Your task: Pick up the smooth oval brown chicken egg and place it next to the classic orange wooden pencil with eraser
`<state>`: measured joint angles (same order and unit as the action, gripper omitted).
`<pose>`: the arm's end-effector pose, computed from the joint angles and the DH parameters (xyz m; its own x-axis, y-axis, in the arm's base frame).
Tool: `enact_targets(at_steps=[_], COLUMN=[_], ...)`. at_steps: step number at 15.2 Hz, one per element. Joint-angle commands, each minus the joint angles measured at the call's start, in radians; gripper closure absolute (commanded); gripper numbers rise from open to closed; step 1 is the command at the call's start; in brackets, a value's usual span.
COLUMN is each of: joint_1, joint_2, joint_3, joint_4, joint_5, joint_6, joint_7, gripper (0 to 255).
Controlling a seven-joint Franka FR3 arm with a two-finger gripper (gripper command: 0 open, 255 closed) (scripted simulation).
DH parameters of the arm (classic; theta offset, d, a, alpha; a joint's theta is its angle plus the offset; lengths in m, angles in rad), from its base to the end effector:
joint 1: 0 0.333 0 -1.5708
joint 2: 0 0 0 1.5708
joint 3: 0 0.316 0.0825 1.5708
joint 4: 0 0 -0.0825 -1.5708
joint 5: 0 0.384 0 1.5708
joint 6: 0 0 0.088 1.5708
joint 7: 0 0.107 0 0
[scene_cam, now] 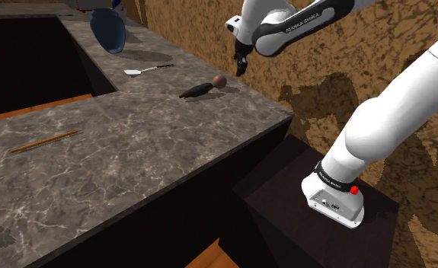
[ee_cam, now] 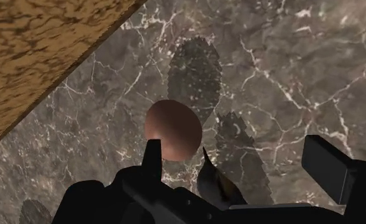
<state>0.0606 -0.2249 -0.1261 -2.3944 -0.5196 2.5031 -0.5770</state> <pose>0.4906 -0.0301 0.4373 0.6384 0.7697 -0.0010 0.6842 -0.5668 0.4589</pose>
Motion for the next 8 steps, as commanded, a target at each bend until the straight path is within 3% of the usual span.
enact_targets(at_steps=[1,8], joint_1=[-0.007,-0.019], joint_2=[0.079,0.352], joint_3=[-0.003,-0.014], joint_4=[0.025,0.161], joint_5=[-0.061,-0.332], joint_6=[0.074,0.267], joint_7=[-0.025,-0.025], gripper=[0,0])
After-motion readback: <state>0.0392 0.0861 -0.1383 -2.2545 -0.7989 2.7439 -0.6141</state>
